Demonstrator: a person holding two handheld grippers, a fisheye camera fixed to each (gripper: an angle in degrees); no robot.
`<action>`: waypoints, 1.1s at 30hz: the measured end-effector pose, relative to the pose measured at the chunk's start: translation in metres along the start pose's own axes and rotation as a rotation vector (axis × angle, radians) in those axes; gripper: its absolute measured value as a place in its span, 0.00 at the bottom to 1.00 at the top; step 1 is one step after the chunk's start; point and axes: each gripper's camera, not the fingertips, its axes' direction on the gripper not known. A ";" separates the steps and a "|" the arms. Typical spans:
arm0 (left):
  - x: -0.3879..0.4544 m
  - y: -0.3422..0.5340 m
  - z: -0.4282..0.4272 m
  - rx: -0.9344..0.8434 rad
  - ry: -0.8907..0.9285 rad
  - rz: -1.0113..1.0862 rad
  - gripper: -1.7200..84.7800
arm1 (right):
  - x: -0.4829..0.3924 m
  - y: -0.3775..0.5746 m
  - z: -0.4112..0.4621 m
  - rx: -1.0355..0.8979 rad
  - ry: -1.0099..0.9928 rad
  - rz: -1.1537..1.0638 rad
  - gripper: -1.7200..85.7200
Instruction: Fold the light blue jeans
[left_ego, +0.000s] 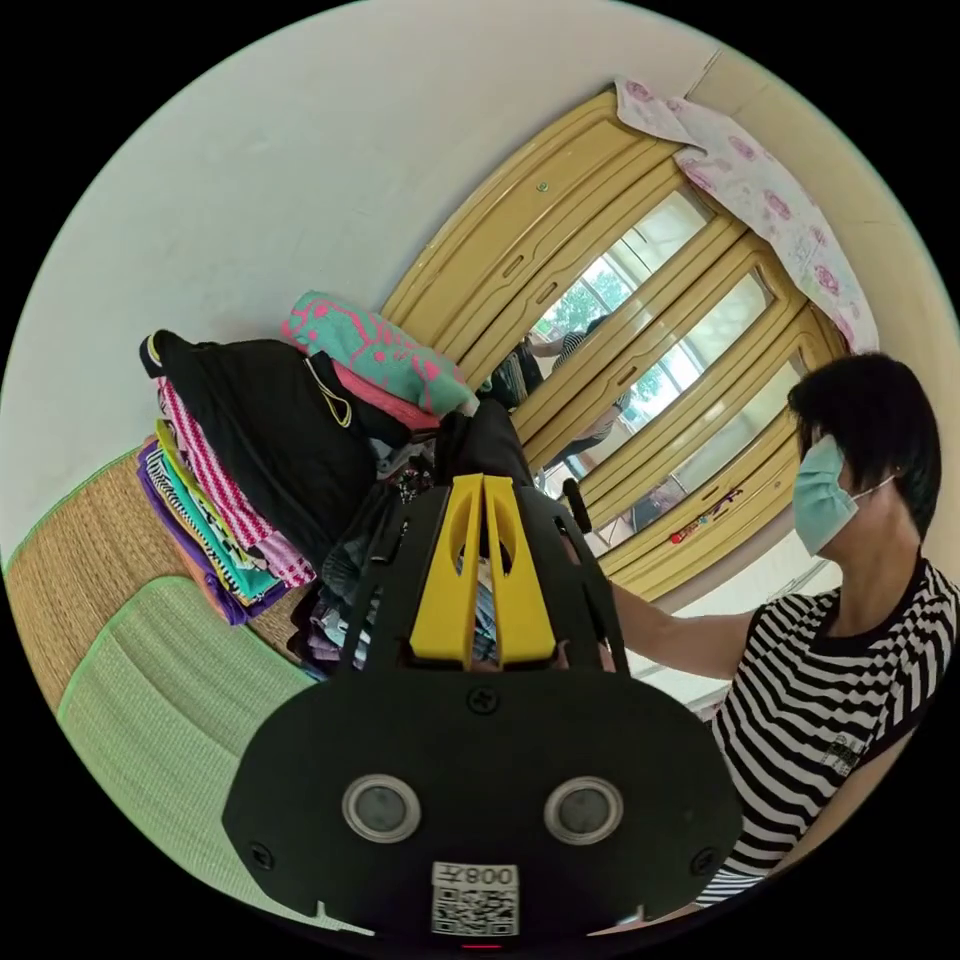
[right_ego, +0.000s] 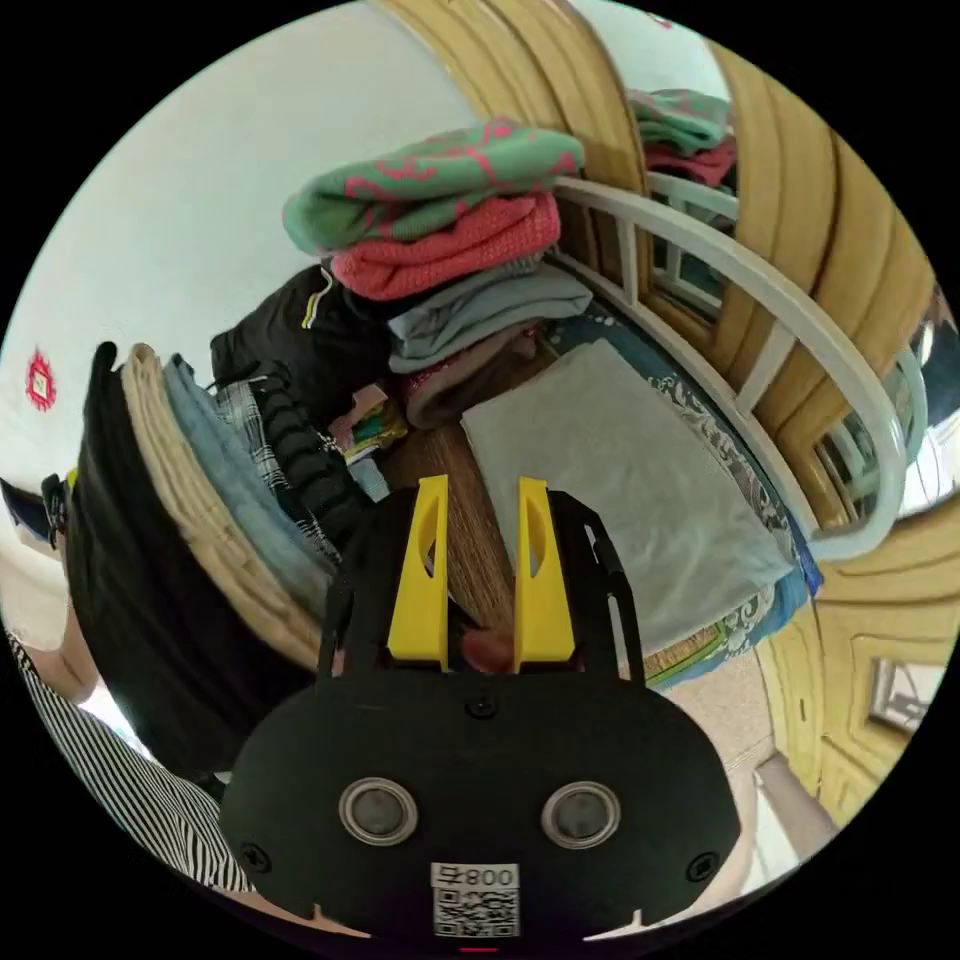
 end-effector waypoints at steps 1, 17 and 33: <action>-0.005 0.002 -0.006 0.012 -0.009 -0.019 0.02 | -0.003 -0.008 0.006 -0.027 0.010 -0.023 0.15; -0.129 0.079 -0.089 -0.033 -0.055 -0.441 0.02 | -0.071 -0.030 0.170 -0.351 0.499 -0.545 0.12; -0.159 0.122 -0.168 -0.035 0.166 -0.489 0.02 | 0.050 0.052 0.061 -0.016 0.062 -0.004 0.05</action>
